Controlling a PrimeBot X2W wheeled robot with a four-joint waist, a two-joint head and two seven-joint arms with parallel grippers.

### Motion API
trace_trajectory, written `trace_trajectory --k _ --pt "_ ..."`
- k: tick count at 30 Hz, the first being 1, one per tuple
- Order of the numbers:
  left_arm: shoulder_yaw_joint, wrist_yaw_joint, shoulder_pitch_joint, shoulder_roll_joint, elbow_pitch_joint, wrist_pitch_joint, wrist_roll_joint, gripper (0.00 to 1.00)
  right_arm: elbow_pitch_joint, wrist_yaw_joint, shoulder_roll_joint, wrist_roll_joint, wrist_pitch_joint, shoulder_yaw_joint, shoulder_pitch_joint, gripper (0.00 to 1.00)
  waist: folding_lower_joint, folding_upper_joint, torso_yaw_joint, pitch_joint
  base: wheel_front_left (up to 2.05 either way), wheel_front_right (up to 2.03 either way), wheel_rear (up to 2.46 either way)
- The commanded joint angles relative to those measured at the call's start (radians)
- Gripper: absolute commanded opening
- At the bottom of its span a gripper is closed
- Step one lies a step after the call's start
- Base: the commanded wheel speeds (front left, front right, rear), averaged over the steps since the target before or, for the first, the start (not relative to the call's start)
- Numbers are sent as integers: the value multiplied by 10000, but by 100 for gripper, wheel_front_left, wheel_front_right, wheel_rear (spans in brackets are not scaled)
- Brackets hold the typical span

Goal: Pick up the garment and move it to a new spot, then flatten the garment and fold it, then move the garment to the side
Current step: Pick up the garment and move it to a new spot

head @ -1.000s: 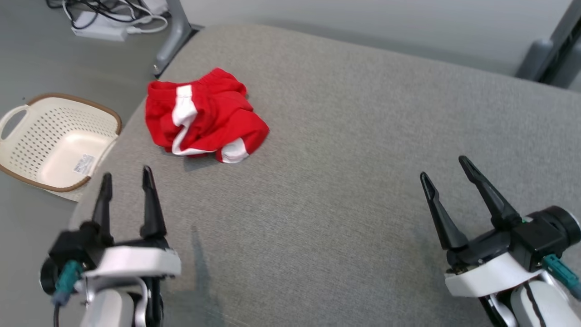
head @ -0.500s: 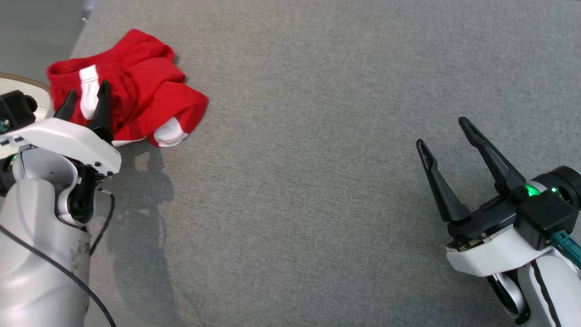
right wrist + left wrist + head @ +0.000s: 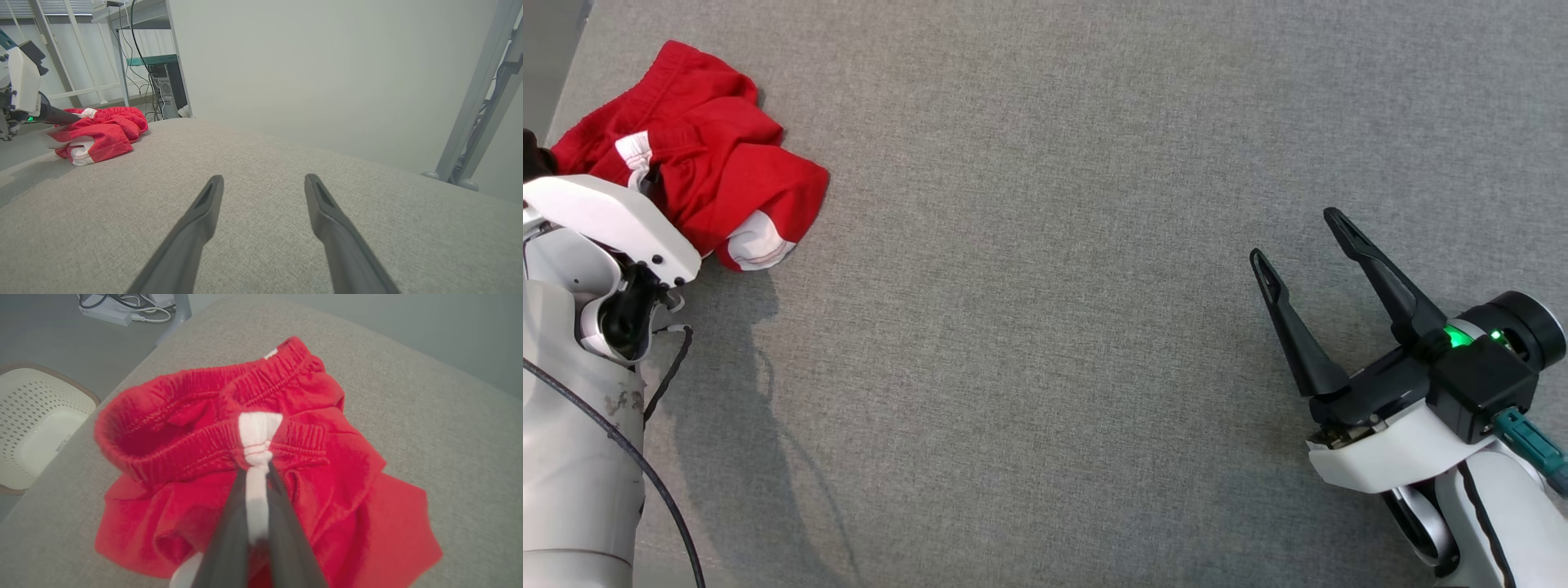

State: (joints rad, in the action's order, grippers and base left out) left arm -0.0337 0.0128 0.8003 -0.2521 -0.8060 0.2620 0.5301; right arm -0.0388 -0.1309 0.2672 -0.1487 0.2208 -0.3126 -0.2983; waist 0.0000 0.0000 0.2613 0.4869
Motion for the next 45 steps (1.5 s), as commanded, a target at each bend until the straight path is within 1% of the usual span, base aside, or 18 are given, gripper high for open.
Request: trace_trajectory --k 1,5,11,17,22,26,30,36,37,41,43,44,45 --pt "-20 29 125 -90 -66 -61 41 0 75 3 20 -36 96 4 -46 100 0 0 -22 -57 0 0 0" --pt "25 135 131 -179 -317 -285 21 0 231 3 -77 -56 174 4 -44 100 0 0 -39 -263 0 0 0" --pt "-3 388 201 -209 68 -1454 -34 0 537 3 -232 -75 295 -64 15 100 0 0 -15 -859 0 0 0" --pt "0 727 6 -231 1163 -2422 66 0 862 3 -460 -133 399 17 208 100 0 0 -112 -1760 0 0 0" --pt "37 814 -234 -104 2764 -2823 132 0 1048 3 -664 -187 445 230 325 100 0 0 -347 -2474 0 0 0" --pt "291 836 -553 99 4324 -2657 160 0 1041 3 -822 -138 457 483 416 100 0 0 -641 -2908 0 0 0" --pt "665 692 -1005 377 5737 -2050 263 0 922 3 -897 -82 459 824 475 100 0 0 -1040 -3232 0 0 0" --pt "1575 543 -1911 961 7490 -1092 312 0 676 3 -952 -3 461 1281 623 100 0 0 -1923 -3411 0 0 0" --pt "1575 543 -1911 961 7490 -1092 312 0 676 3 -952 -3 461 1281 623 100 0 0 -1923 -3411 0 0 0" --pt "2329 465 -2457 1337 7989 -734 182 0 572 3 -959 30 460 1438 584 100 0 0 -2667 -3315 0 0 0" --pt "2664 412 -2665 1475 8032 -745 67 0 510 3 -1001 31 460 1445 516 100 0 0 -3112 -3204 0 0 0" --pt "3063 435 -2771 1592 7892 -826 -73 0 431 3 -1067 51 453 1501 462 100 0 0 -3528 -3069 0 0 0" --pt "3299 440 -2803 1649 7765 -880 -160 0 394 3 -1106 58 452 1534 445 100 0 0 -3755 -2999 0 0 0"
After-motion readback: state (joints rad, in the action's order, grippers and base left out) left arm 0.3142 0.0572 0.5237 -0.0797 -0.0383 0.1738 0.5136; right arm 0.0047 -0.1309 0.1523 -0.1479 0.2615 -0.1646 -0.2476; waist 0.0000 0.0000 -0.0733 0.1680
